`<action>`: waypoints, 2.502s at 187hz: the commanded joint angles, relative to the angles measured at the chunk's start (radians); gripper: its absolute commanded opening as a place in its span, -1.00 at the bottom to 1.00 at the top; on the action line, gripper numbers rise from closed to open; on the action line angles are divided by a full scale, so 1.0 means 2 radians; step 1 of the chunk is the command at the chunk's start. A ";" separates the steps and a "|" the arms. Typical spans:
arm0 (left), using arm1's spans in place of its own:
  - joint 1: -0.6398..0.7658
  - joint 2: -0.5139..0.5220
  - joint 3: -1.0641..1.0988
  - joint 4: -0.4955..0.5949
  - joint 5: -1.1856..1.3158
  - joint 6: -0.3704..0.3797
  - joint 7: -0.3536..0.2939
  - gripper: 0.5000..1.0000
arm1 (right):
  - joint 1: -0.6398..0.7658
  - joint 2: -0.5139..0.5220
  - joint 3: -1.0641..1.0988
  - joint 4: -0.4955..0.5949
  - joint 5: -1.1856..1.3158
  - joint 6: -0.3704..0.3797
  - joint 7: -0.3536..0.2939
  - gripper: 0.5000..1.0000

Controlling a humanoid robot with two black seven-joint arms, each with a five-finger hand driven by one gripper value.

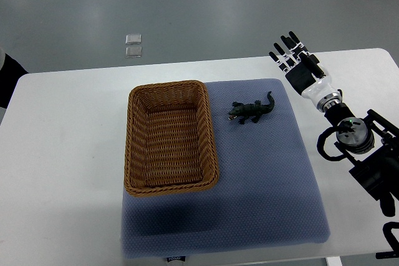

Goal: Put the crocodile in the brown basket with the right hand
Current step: 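Raise the right hand and open its fingers above the crocodile, then lower the open right hand down onto the toy crocodile, then close the right hand fingers around the crocodile's body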

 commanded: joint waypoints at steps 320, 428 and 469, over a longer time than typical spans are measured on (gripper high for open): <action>0.000 0.000 -0.002 -0.001 -0.001 -0.002 0.000 1.00 | 0.406 -0.028 -0.577 0.053 -0.551 0.068 -0.135 0.71; 0.000 0.000 -0.002 -0.001 -0.001 -0.001 0.001 1.00 | 0.330 -0.029 -0.577 0.008 -0.595 0.007 -0.134 0.70; 0.000 0.000 -0.002 -0.001 -0.001 -0.002 0.000 1.00 | 0.321 -0.028 -0.576 0.003 -0.596 -0.006 -0.133 0.68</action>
